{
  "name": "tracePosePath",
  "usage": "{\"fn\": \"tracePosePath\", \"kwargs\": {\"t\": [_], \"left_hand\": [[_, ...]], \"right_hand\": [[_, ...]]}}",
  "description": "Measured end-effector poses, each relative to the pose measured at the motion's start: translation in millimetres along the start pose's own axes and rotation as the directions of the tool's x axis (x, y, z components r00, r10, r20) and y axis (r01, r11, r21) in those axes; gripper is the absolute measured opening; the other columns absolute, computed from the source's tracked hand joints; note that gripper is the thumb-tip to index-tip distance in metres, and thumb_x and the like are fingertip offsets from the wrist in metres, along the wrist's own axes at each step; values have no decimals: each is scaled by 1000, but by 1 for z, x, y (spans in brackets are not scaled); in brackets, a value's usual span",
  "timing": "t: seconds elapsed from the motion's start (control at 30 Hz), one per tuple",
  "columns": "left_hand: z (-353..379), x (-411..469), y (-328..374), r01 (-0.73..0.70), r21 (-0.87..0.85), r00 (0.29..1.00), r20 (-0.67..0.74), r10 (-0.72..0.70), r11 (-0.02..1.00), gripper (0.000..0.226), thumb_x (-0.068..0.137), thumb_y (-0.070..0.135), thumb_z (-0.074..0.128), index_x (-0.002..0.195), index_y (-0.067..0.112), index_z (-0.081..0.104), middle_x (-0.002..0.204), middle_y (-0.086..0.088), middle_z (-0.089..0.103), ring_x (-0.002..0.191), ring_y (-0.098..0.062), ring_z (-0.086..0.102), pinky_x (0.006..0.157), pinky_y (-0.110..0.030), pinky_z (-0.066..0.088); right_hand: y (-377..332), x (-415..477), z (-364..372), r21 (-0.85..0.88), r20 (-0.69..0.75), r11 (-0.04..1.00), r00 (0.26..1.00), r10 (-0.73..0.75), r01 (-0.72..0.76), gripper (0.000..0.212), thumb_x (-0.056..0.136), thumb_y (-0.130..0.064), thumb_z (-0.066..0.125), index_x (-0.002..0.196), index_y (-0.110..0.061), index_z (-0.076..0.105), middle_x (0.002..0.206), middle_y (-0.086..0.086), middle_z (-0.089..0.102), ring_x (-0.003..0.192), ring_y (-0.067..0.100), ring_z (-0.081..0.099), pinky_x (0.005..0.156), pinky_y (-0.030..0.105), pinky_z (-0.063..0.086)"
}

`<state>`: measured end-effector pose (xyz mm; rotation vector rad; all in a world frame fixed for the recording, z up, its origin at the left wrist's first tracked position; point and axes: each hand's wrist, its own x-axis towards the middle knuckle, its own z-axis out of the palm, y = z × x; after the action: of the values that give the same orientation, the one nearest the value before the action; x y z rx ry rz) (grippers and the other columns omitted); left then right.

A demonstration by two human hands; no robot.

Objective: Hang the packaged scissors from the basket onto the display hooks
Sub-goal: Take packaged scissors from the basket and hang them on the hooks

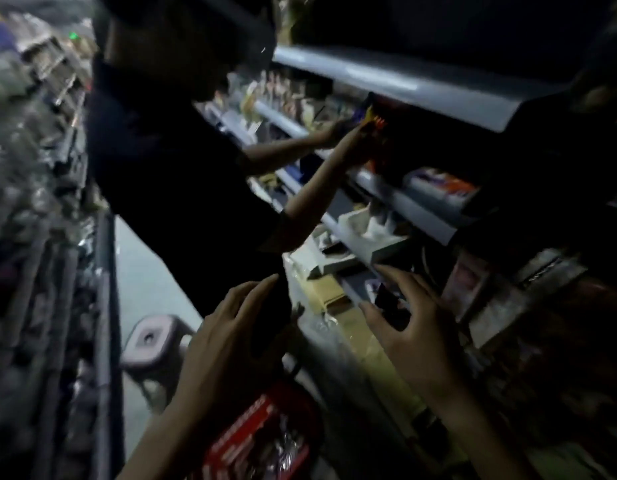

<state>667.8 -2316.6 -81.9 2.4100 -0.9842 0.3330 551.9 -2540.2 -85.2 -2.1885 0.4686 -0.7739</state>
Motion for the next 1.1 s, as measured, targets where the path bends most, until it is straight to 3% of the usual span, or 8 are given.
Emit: {"fn": "tracePosePath", "kwargs": {"t": [0.2,0.33,0.4,0.57,0.67,0.83,1.0,1.1], "left_hand": [[27,-93,-86,340,-8,933,130,-336,940,68,87,51,69,148,48,38,117,18,67,96,-9,70,63,-29,50],[49,-156,-138,513,21,835,221,-504,858,56,93,51,60,144,48,39,108,23,68,91,-2,69,67,-30,56],[61,-182,-161,586,32,783,236,-575,810,45,94,50,57,138,44,46,105,20,69,88,-5,70,67,-32,57],[99,-245,-225,682,121,670,291,-683,721,16,100,46,49,107,34,57,92,11,66,79,-15,66,64,-38,55],[125,-276,-248,734,174,607,266,-749,657,25,103,43,47,85,26,52,79,5,61,69,-19,61,56,-37,48],[206,-327,-284,842,190,435,315,-843,505,35,103,42,46,76,21,48,71,3,54,67,-25,58,56,-41,49],[324,-373,-316,901,255,231,406,-884,352,29,98,41,53,115,19,58,106,-12,63,96,-34,63,75,-43,53],[398,-393,-342,982,177,-17,391,-920,57,53,93,43,62,137,18,45,127,-17,56,111,-39,60,88,-48,54]], "right_hand": [[35,-40,96,21,347,988,928,137,-153,32,93,-29,72,123,-36,65,93,-18,71,87,-2,68,72,23,56],[41,-65,158,-37,531,979,826,190,-201,6,97,-27,67,96,-29,72,84,-16,73,82,-8,66,70,14,47],[46,-78,192,-62,583,977,787,200,-203,19,99,-23,64,82,-23,72,72,-13,69,73,-8,63,64,13,42],[72,-117,287,-123,688,986,706,168,-114,48,101,-30,61,58,-14,44,54,-1,44,52,7,45,57,40,36],[100,-140,337,-199,747,980,650,142,15,51,98,-31,65,54,-15,45,55,-2,42,53,14,48,56,39,37],[172,-175,408,-337,857,935,447,256,110,44,99,-37,59,61,-14,56,69,-5,55,66,17,56,62,36,42],[265,-205,473,-371,918,891,245,311,262,16,95,-27,60,94,-17,72,91,0,64,86,22,63,71,33,47],[344,-211,510,-420,898,844,289,333,333,36,90,-20,63,124,-10,66,118,16,64,108,35,62,91,39,49]]}}
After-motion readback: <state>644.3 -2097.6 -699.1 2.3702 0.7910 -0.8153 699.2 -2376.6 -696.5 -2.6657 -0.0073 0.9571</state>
